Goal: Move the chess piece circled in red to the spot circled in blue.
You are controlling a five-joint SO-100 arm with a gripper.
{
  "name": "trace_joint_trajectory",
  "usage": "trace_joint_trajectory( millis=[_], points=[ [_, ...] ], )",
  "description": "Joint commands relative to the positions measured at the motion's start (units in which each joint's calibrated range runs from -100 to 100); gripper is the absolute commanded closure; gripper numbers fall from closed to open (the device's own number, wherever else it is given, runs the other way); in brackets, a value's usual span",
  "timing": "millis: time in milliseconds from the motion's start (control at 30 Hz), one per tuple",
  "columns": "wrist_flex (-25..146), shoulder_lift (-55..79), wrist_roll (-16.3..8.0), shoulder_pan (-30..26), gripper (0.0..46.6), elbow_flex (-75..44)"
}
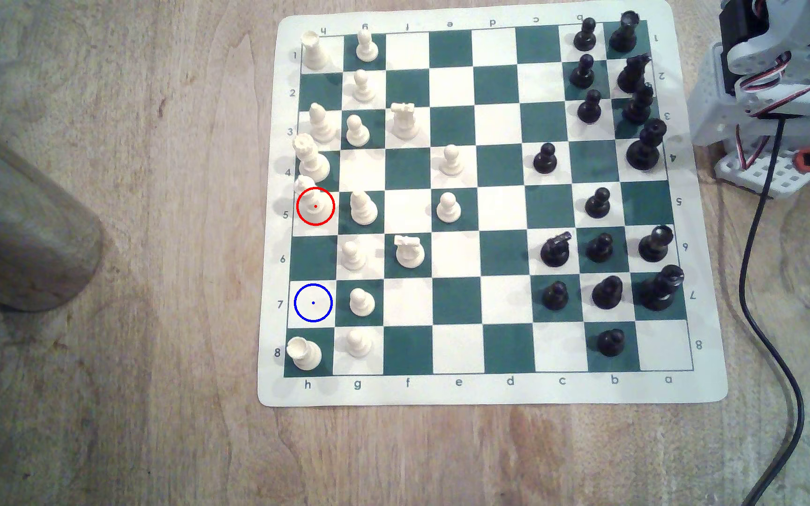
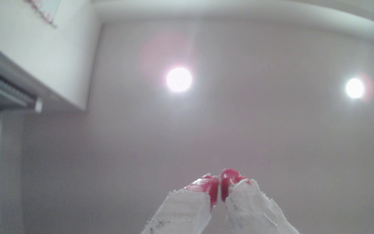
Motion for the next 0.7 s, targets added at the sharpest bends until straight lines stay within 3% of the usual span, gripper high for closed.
trace_joint_trajectory(
  millis=[0, 167, 333, 533, 667],
  points=[
    [1.42, 0.14, 0.1, -1.21, 46.4, 1.17],
    [21.98, 0.14, 0.1, -5.19, 46.4, -6.17],
    [52.61, 0.14, 0.0, -5.19, 46.4, -16.78],
    [91.35, 0.14, -0.24, -1.36, 46.4, -26.93],
    [106.09, 0.82, -0.29, 1.22, 46.4, -31.37]
  ],
)
